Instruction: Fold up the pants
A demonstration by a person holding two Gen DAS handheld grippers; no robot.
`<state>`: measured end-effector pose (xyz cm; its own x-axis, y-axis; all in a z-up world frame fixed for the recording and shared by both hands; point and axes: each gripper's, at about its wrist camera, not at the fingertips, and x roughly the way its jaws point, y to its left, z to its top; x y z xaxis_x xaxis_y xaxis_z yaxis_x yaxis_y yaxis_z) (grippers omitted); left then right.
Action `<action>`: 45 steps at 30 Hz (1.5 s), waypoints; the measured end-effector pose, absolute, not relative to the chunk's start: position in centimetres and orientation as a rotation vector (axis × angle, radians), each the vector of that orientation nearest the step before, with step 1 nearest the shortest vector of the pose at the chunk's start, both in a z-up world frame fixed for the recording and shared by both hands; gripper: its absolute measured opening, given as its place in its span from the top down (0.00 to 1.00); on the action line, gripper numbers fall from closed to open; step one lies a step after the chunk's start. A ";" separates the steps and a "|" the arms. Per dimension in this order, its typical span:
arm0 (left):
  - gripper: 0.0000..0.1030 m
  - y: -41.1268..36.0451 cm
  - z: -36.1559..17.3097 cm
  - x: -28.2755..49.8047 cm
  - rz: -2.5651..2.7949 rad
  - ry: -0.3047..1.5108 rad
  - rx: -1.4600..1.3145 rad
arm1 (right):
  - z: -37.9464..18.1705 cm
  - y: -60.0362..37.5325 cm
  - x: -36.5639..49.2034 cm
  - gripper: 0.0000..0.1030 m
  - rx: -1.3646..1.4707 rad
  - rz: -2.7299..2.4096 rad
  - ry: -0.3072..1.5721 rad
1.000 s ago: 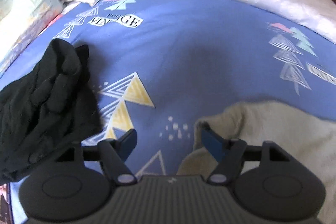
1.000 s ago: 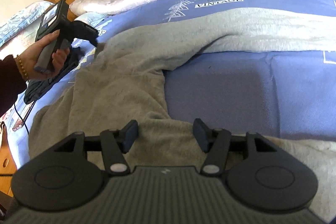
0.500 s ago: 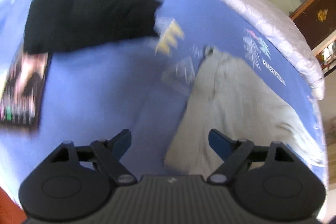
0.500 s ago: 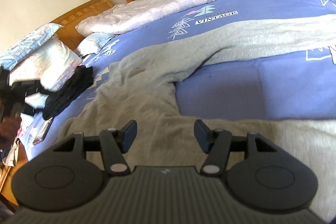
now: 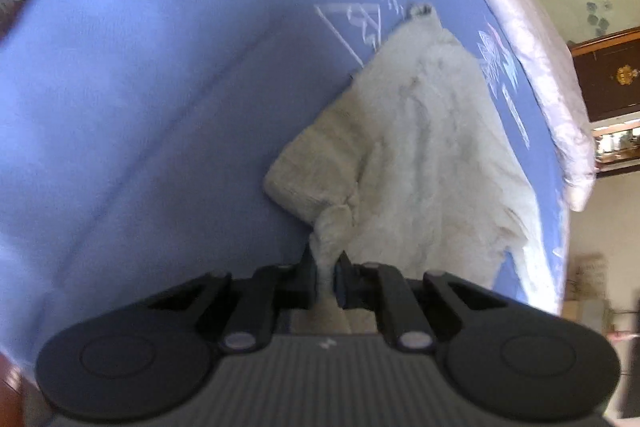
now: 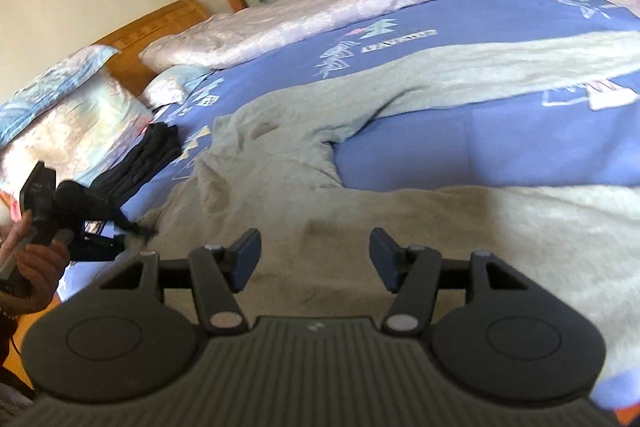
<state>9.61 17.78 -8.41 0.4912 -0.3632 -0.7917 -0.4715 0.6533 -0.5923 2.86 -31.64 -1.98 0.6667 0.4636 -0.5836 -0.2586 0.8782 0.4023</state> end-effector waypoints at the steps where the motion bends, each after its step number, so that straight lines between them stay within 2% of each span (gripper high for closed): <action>1: 0.92 18.0 -7.7 9.1 0.103 1.072 -0.865 | -2.0 -31.9 2.7 0.40 0.303 0.403 0.736; 5: 0.92 20.2 -6.5 6.8 0.158 1.017 -0.894 | -2.9 -32.5 2.6 0.40 0.306 0.362 0.757; 8: 0.92 20.3 -7.5 6.6 0.184 1.057 -0.879 | -5.6 -33.3 4.1 0.40 0.348 0.313 0.889; 9: 0.87 20.1 -7.7 6.5 0.200 1.072 -0.869 | -6.3 -33.8 4.4 0.40 0.395 0.307 0.903; 11: 0.83 20.1 -7.7 6.1 0.197 1.069 -0.879 | -6.1 -34.5 4.4 0.40 0.442 0.312 0.889; 13: 0.66 20.6 -7.0 5.7 0.200 1.059 -0.889 | -5.0 -34.7 4.0 0.40 0.415 0.307 0.845; 14: 0.65 21.1 -6.4 5.4 0.202 1.037 -0.893 | -4.4 -35.0 3.7 0.40 0.404 0.305 0.814; 19: 0.66 21.9 -2.9 4.2 0.187 0.915 -0.886 | -3.8 -38.2 3.1 0.40 0.455 0.240 0.759; 22: 0.66 19.6 -1.4 5.2 0.096 0.891 -0.823 | -4.6 -39.5 3.0 0.40 0.490 0.176 0.762; 26: 0.65 14.2 -1.1 7.4 -0.010 0.925 -0.652 | -6.4 -41.6 3.2 0.40 0.585 0.112 0.782; 28: 0.65 11.8 -2.1 8.5 -0.019 0.974 -0.583 | -7.4 -42.5 3.4 0.47 0.624 0.082 0.813; 29: 0.65 10.9 -2.9 8.8 -0.018 1.013 -0.567 | -7.3 -42.9 3.3 0.47 0.645 0.087 0.806; 35: 0.65 9.1 -4.9 9.2 -0.008 1.109 -0.537 | -2.1 -47.3 3.4 0.47 0.424 -0.045 0.649; 41: 0.67 6.6 -2.4 10.7 -0.008 1.063 -0.405 | -0.9 -56.0 7.2 0.49 0.220 -0.278 0.712; 45: 0.64 -0.3 -0.1 12.9 -0.185 0.999 -0.123 | -2.0 -59.9 8.5 0.49 0.249 -0.296 0.784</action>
